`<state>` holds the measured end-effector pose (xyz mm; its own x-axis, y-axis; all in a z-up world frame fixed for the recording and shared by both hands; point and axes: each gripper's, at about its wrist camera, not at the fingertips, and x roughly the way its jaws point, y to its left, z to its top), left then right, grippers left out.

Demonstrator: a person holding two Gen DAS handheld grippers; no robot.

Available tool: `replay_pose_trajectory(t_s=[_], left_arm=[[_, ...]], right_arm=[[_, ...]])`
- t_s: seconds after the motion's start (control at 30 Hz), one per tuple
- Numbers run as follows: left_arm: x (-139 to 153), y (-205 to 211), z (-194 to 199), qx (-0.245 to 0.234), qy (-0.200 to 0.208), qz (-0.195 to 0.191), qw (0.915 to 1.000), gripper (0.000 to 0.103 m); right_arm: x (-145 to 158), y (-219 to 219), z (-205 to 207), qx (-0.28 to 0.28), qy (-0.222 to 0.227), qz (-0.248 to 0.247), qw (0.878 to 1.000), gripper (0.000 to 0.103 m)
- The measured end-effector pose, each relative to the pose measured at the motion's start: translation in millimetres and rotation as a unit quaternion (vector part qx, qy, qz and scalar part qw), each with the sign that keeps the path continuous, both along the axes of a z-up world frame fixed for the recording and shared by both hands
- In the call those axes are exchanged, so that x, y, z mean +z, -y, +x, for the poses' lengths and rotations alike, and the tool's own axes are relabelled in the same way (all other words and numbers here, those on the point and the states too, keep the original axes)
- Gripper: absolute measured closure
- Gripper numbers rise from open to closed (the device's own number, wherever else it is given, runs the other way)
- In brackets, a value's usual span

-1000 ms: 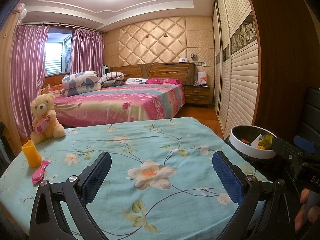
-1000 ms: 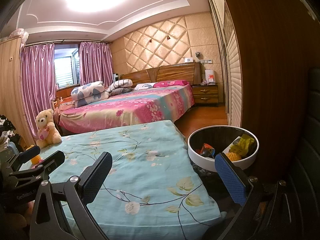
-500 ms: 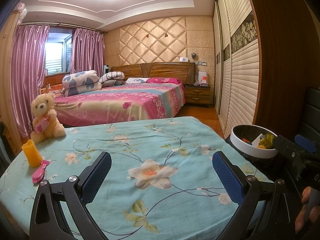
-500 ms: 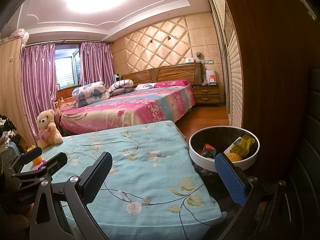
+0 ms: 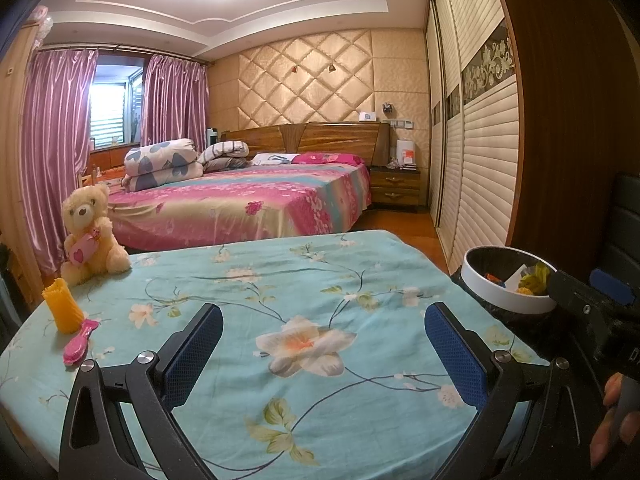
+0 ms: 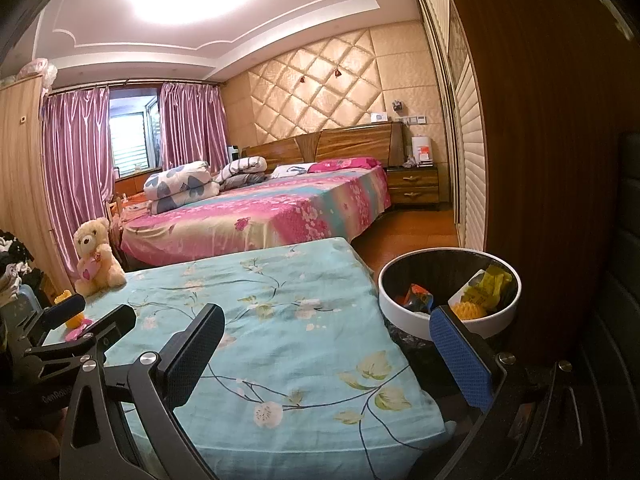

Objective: Collect trash

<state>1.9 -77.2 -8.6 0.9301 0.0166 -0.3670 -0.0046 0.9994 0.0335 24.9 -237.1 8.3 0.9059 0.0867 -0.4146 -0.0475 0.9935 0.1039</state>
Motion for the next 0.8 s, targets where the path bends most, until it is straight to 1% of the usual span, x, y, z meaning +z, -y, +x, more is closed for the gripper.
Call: replay_pose_trajectory(t_s=[0.8], left_arm=[[-1.9, 0.3, 5.6, -0.006, -0.008, -0.001, 0.9999, 0.001]], right_arm=[[0.2, 1.7, 1.4, 0.0, -0.002, 0.001, 1.0, 0.0]])
